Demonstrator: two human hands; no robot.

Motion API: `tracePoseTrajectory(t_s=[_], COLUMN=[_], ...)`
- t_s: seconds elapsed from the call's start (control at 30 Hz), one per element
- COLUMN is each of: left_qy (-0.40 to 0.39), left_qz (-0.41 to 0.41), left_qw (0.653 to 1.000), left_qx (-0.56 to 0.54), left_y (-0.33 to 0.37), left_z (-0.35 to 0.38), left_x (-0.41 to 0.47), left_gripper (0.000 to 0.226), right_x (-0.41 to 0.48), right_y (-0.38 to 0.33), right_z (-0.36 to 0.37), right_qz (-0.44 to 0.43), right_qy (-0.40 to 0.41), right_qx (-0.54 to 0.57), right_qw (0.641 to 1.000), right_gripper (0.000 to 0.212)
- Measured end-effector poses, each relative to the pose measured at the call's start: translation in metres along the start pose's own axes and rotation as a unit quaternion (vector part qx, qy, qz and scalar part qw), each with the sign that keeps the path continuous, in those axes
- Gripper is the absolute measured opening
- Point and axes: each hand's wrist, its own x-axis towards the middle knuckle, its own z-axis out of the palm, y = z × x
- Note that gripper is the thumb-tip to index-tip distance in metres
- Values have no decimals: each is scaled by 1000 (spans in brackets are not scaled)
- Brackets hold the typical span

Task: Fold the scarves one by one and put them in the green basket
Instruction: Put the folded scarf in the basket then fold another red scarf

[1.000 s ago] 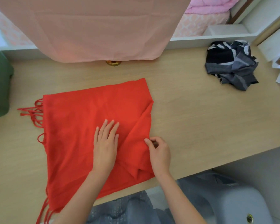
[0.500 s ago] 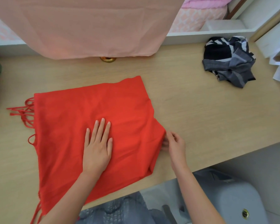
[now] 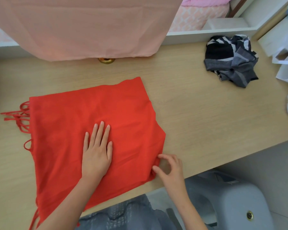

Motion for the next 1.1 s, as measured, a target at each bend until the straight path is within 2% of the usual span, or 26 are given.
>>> tracePoseTrajectory(t_s=[0.13,0.27,0.3,0.37,0.43,0.53,0.6,0.67,0.77,0.87,1.0,1.1], left_qy=[1,2,3,6,7,7,6,5,4,4,4,3], left_qz=[-1,0,0,-1,-1,0,-1,-3,-3,-4,-3,-3], left_qw=[1000,1000,1000,1000,1000,1000,1000,1000,1000,1000,1000,1000], left_qx=[0,4,3,-1,-2,2,2,2,6,5,5,2], left_y=[0,-1,0,0,0,0,1,1,1,0,0,0], left_z=[0,0,0,0,0,-1,-1,-1,-1,-1,0,-1], left_x=[0,0,0,0,0,0,0,0,0,0,0,0], left_gripper=[54,54,54,54,54,54,54,55,54,54,54,54], right_x=[0,-1,-1,-1,-4,-10,-10,-7,3,8,2,-9], right_y=[5,14,18,28,35,35,32,29,24,22,37,46], right_z=[21,16,11,1,-8,-15,-13,-8,-3,-9,-27,-36], right_qz=[-37,-59,-54,-22,21,26,-15,-47,-70,-48,45,87], right_qy=[61,142,164,209,235,164,91,58,106,169,248,242], right_qx=[-117,-150,-156,-161,-135,-61,-83,-117,-102,-77,-38,-6], right_qw=[991,977,973,964,962,984,992,990,987,981,967,966], right_gripper=[39,9,4,15,6,33,52,60,47,32,16,7])
